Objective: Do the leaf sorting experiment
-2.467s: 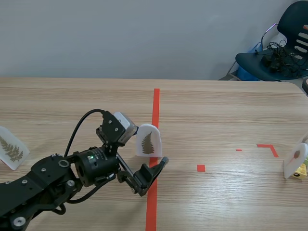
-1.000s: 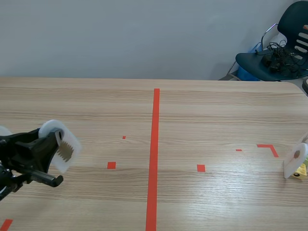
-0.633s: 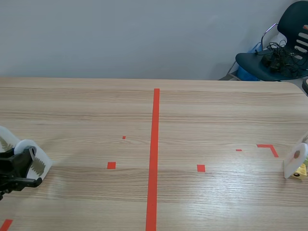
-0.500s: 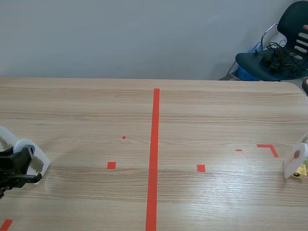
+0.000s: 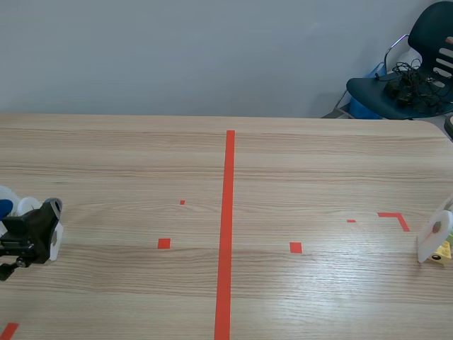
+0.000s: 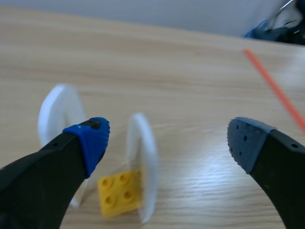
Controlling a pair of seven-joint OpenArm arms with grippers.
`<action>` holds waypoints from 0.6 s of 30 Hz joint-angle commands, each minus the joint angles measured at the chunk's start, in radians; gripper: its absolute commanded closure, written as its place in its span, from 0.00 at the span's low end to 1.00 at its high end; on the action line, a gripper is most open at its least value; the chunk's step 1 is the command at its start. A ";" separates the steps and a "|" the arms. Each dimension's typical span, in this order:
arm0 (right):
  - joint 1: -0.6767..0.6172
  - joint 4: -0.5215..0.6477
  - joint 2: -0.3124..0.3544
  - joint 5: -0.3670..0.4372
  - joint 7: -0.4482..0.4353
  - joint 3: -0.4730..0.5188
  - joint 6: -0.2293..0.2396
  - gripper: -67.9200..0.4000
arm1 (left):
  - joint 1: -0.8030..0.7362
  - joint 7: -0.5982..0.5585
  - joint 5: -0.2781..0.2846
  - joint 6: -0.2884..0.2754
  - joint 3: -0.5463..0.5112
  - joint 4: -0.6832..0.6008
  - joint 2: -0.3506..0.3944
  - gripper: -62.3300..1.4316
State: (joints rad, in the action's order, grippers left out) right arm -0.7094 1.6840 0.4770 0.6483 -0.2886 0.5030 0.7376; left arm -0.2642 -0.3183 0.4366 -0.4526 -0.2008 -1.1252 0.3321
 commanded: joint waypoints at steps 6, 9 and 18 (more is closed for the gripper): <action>0.014 0.006 0.010 0.018 -0.020 0.008 0.008 0.00 | -0.088 0.062 0.020 -0.243 -0.117 -0.352 0.038 0.00; 0.014 0.006 0.010 0.018 -0.021 0.008 0.008 0.00 | -0.119 0.172 0.020 -0.243 -0.125 -0.499 0.037 0.00; 0.014 0.006 0.011 0.018 -0.021 0.009 0.008 0.00 | -0.185 0.276 0.020 -0.243 -0.002 -0.713 0.037 0.00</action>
State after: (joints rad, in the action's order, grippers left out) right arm -0.7094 1.6840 0.4770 0.6479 -0.2890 0.5030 0.7376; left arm -0.4412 -0.0334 0.4458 -0.6949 -0.2153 -1.8717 0.3714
